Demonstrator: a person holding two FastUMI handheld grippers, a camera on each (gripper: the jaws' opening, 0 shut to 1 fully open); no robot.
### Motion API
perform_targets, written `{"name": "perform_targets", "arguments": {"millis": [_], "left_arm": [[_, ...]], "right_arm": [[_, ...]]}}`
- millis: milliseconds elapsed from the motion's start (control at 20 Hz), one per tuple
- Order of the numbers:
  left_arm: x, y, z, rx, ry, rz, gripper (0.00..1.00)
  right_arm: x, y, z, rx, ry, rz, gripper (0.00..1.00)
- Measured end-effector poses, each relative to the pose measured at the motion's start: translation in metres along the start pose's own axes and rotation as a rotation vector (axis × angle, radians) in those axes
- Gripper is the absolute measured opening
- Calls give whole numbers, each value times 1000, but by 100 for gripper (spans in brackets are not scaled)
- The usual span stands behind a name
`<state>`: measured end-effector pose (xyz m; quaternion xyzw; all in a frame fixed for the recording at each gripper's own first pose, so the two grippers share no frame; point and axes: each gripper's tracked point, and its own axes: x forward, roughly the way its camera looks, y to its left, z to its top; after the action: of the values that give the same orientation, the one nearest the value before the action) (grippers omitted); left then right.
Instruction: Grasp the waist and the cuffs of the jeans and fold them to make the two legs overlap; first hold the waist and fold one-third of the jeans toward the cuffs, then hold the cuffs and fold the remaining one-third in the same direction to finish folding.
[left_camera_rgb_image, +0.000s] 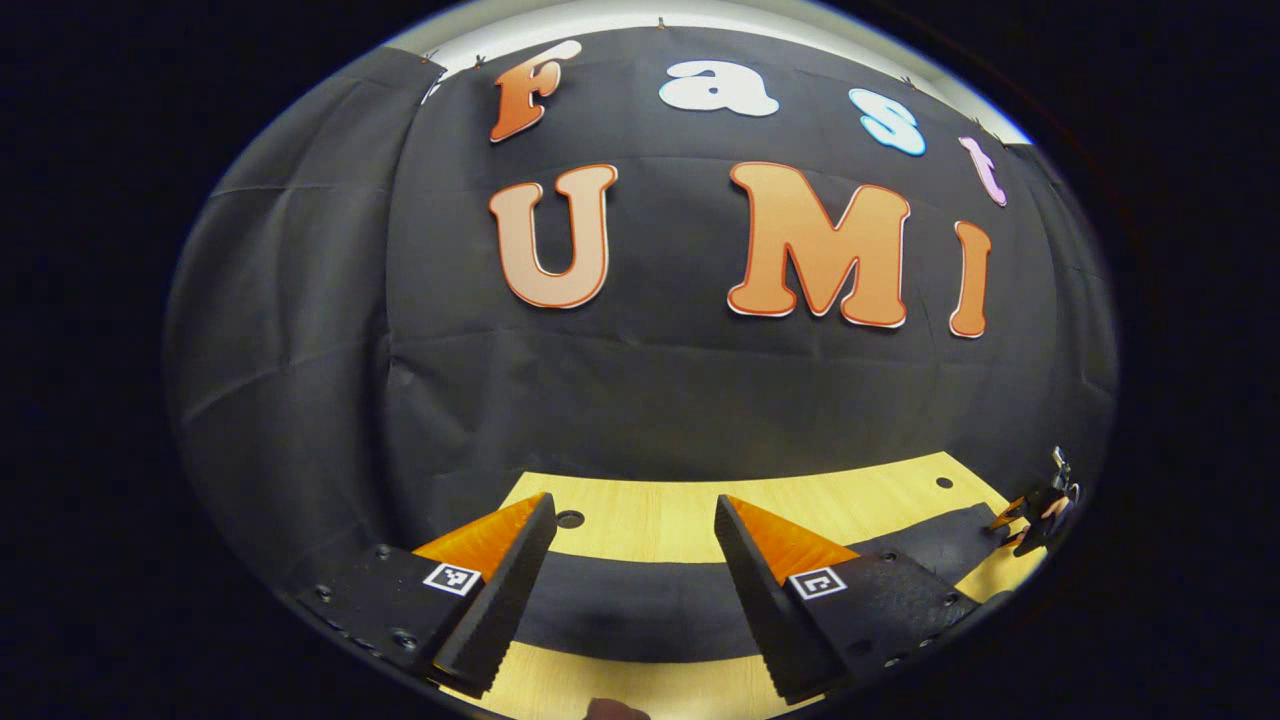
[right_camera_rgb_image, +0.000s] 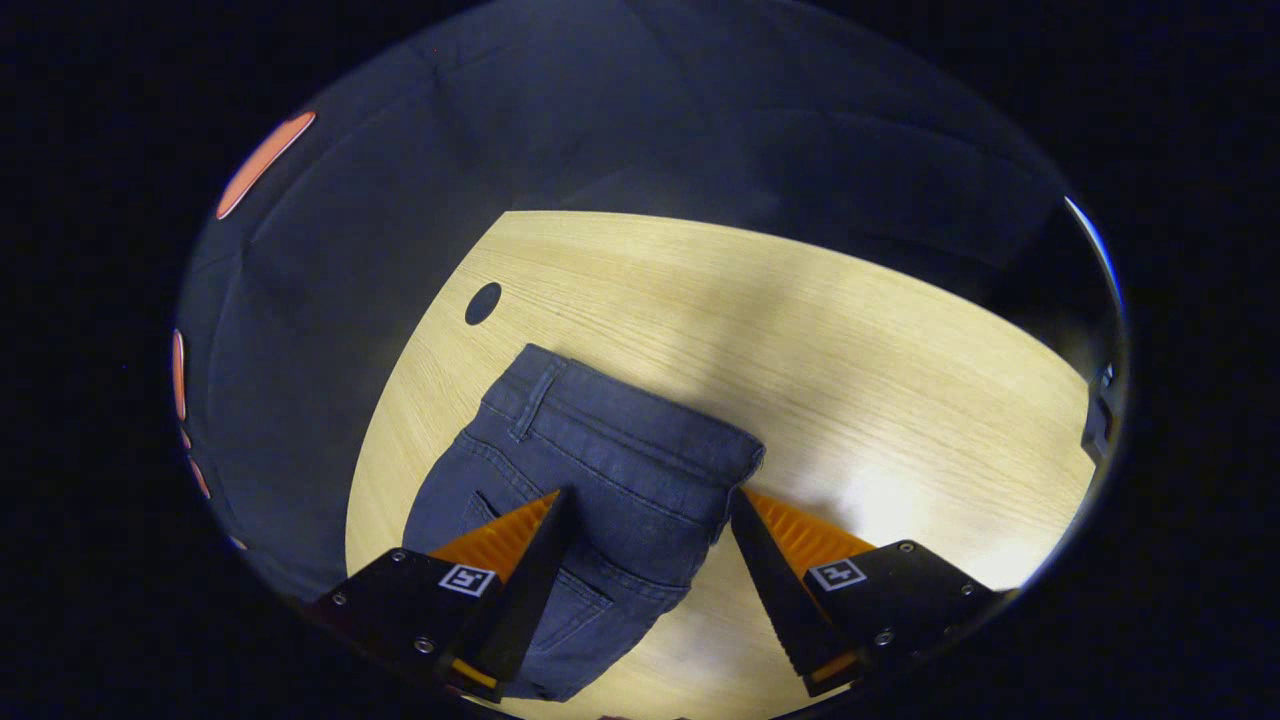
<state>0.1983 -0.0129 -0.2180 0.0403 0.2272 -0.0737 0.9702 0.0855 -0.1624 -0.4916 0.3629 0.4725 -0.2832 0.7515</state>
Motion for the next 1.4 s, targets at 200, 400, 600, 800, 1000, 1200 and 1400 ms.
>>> {"name": "perform_targets", "arguments": {"millis": [200,400,600,800,1000,1200,1400], "left_arm": [[5,-27,-13,11,43,-28,96],[-2,-46,-22,28,77,-46,92],[-9,-56,-11,44,34,-56,96],[-19,-67,-2,87,-7,-103,92],[-30,-61,-4,77,-22,-150,92],[-40,-39,-9,42,-24,-153,92],[-42,-13,-17,20,-10,-143,92]], "right_arm": [[-1,7,-9,105,34,81,72],[-7,19,-2,153,-7,162,31],[-33,44,5,135,-57,221,18],[-70,63,7,40,-149,253,17],[-124,105,-6,-81,-222,308,17],[-153,160,-39,-215,-262,347,17],[-177,194,-80,-325,-266,378,17]]}}
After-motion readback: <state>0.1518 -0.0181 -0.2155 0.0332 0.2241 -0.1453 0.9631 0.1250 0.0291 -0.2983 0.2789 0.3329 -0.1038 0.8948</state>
